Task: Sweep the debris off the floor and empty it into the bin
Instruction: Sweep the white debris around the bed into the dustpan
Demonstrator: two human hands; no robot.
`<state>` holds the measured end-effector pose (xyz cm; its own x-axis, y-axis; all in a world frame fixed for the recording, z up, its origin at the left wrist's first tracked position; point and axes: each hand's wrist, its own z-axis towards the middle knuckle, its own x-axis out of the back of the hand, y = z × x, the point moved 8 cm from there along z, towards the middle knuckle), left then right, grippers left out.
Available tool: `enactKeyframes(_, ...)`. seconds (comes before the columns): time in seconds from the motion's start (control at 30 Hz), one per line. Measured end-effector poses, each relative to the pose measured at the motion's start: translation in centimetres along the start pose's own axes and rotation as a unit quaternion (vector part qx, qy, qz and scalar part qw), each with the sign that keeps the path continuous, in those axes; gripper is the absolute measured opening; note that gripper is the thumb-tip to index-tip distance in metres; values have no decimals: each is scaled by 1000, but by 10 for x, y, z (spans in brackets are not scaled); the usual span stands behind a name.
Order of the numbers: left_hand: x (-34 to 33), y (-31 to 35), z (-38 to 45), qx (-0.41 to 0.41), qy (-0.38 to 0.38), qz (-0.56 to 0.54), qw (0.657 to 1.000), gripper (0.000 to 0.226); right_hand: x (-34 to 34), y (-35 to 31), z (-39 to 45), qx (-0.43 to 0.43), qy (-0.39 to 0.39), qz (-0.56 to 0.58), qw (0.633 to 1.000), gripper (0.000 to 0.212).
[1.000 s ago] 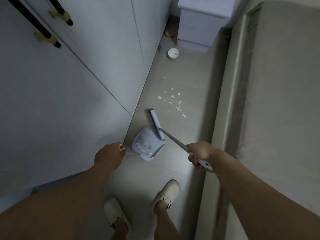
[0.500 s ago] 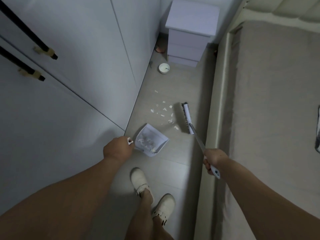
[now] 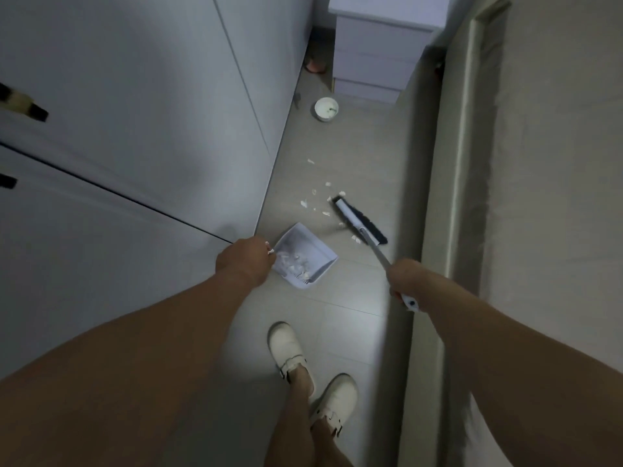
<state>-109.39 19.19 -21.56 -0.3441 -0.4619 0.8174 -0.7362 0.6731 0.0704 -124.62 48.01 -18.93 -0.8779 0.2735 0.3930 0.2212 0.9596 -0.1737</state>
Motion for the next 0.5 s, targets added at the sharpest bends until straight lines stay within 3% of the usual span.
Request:
enactKeyframes(0.1, 1, -5, 4, 0, -13, 0, 1000, 30, -8, -10, -5, -7, -22, -48, 999, 18)
enactKeyframes(0.17, 1, -5, 4, 0, -24, -1, 1000, 31, 8, -19, -14, 8, 7, -43, 999, 27)
enactKeyframes(0.23, 3, -3, 5, -4, -31, 5, 1000, 29, 18, -25, -23, -22, 3, -17, 1000, 28)
enactKeyframes(0.3, 5, 0, 9, -13, -34, 22, 999, 26, 29, -34, -34, -79, 24, -26, 996, 15)
enactKeyframes(0.33, 7, 1, 11, -18, -36, 33, 999, 25, 24, -45, -34, -53, 10, -119, 991, 15)
enactKeyframes(0.37, 10, 2, 13, -20, -36, 38, 998, 24, 21, -53, -35, -43, 15, -145, 988, 19)
enactKeyframes(0.47, 15, -6, 21, -3, -37, 24, 999, 23, -2, -66, -17, -35, -24, -170, 985, 10)
enactKeyframes(0.5, 16, -9, 22, -2, -38, 25, 999, 23, -11, -66, -14, -28, -24, -114, 993, 12)
